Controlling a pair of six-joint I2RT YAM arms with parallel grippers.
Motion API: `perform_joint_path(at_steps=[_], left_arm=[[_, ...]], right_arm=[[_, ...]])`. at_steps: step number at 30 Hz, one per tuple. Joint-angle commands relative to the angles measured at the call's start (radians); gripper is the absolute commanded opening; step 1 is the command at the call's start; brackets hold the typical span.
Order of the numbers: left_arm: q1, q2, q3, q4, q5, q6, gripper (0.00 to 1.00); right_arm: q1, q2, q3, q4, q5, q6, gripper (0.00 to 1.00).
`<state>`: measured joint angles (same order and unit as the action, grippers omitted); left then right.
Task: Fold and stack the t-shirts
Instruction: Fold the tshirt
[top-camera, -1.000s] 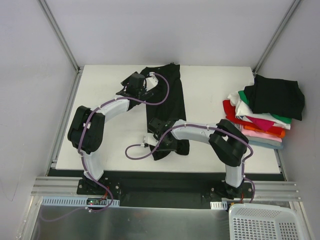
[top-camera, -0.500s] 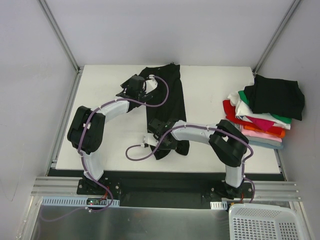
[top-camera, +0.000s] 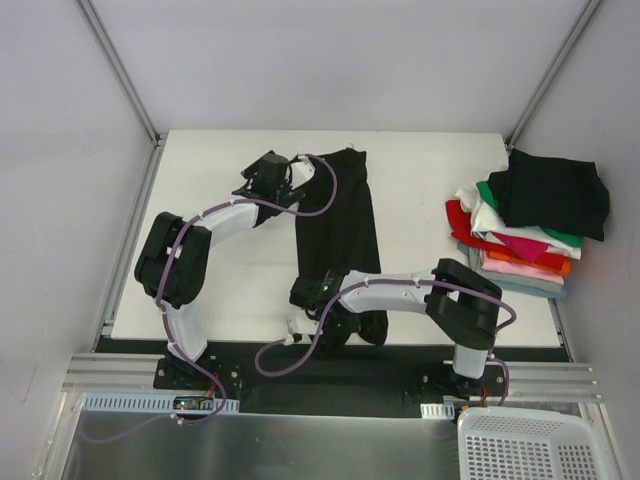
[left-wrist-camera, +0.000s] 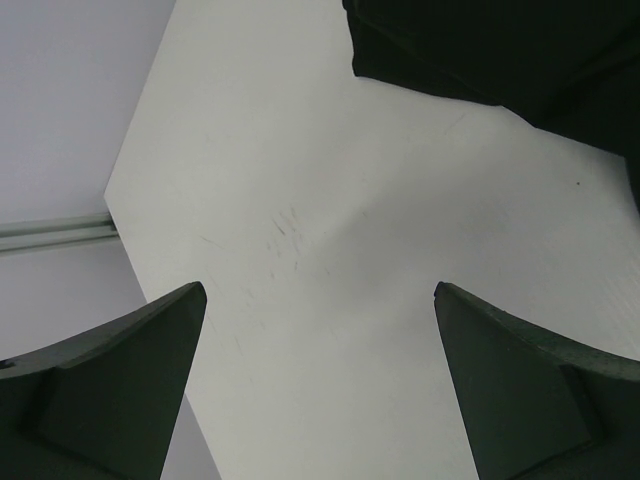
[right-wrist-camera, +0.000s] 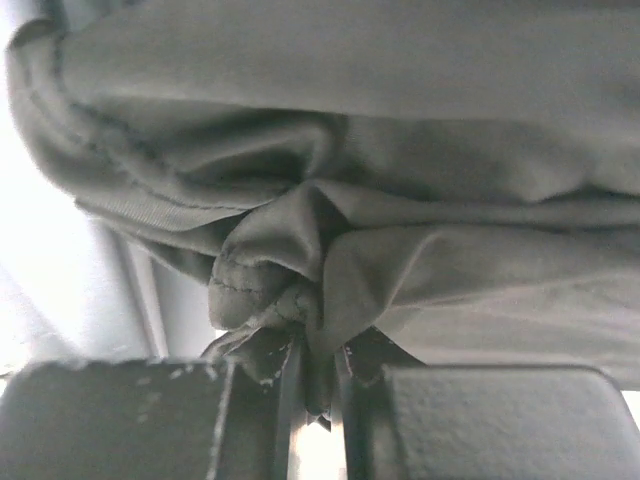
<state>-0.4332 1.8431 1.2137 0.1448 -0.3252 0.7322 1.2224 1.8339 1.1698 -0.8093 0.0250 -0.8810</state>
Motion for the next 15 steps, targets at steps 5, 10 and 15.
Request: perform_joint_path(at_steps=[5, 10, 15], left_arm=[[-0.01, -0.027, -0.017, 0.032, -0.026, -0.017, 0.99], [-0.012, -0.031, -0.029, 0.032, -0.023, -0.027, 0.99], [-0.01, -0.024, -0.04, 0.039, -0.015, -0.042, 1.0]], right_arm=[[0.086, -0.073, 0.025, -0.097, -0.071, 0.024, 0.01], [0.085, -0.084, 0.042, -0.096, 0.03, 0.03, 0.01], [0.072, -0.107, 0.08, -0.099, 0.136, 0.047, 0.01]])
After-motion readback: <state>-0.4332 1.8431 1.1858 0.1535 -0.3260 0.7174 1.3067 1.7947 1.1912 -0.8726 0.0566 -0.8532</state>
